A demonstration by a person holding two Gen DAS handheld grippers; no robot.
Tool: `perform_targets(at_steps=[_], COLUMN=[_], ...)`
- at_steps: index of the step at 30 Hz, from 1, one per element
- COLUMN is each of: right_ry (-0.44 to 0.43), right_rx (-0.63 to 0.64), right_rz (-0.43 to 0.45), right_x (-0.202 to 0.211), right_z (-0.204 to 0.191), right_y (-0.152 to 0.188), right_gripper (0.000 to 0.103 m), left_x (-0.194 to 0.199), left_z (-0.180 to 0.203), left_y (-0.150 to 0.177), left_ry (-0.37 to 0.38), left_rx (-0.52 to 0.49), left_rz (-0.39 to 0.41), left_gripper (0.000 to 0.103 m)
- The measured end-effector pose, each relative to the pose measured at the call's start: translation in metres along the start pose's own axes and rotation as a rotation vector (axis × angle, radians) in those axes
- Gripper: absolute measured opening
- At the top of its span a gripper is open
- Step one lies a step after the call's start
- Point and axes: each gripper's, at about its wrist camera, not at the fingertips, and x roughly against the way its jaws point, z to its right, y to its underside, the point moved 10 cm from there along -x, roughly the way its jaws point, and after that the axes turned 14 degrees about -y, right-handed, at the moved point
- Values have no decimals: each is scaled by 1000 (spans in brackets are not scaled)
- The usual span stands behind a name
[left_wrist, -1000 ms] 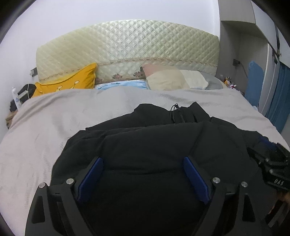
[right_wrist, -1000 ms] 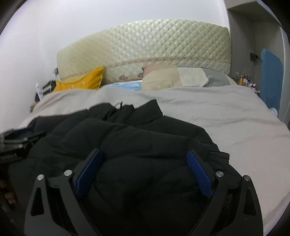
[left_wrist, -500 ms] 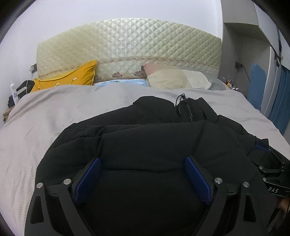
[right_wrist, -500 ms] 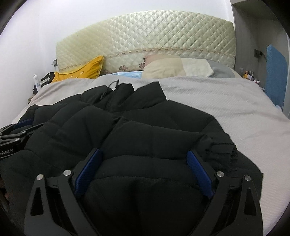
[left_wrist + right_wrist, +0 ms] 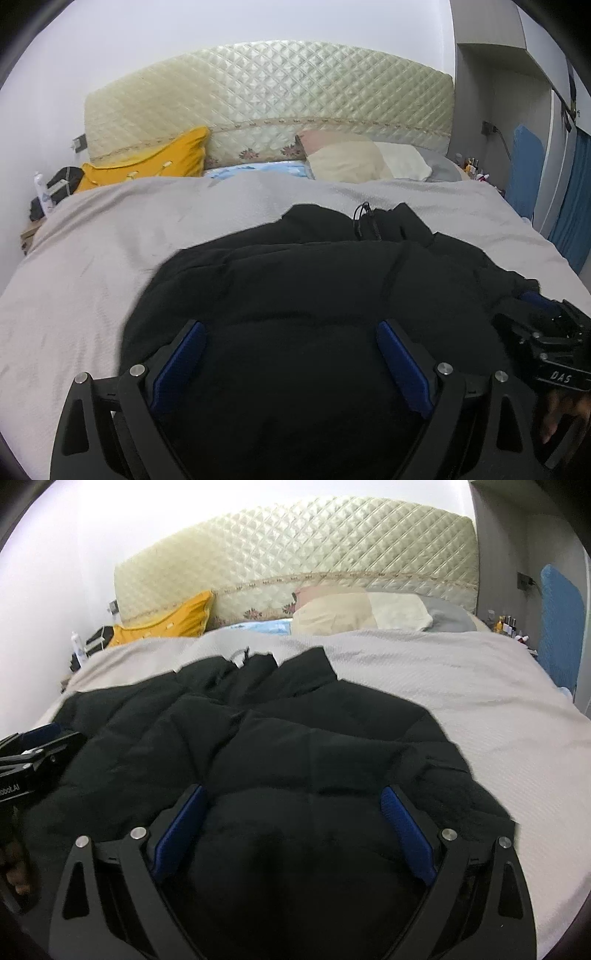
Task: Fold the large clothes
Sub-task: 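Grasp the jacket hem with both tools and lift it toward the collar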
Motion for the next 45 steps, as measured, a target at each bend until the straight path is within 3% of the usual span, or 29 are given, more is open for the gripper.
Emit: perform_targets(at_steps=[11,18,24,28,34,45], right_ry=[-8,-16,-15,-5,-7,37], right_rx=[12,37,30,39,-38,-333], right_rz=[88,113,77,61,3,-85], right_x=[144,224,268,289,298,279], right_z=[-44,-74,-86,-87,-72,-8], right_y=[10,37,78,103,139,176], right_gripper=[95,98,99,100,100,101], left_x=[153,250,299,305,284,222], left_z=[-36,-38,-39,-44,-59,-89], left_y=[7,36,81,118,163,211], left_ry=[14,11,10,41,75,59], left_rx=[114,71,8,35,84,201], left_rz=[57,128,142,80,-36,-233], left_gripper=[94,94,99,99,99,99])
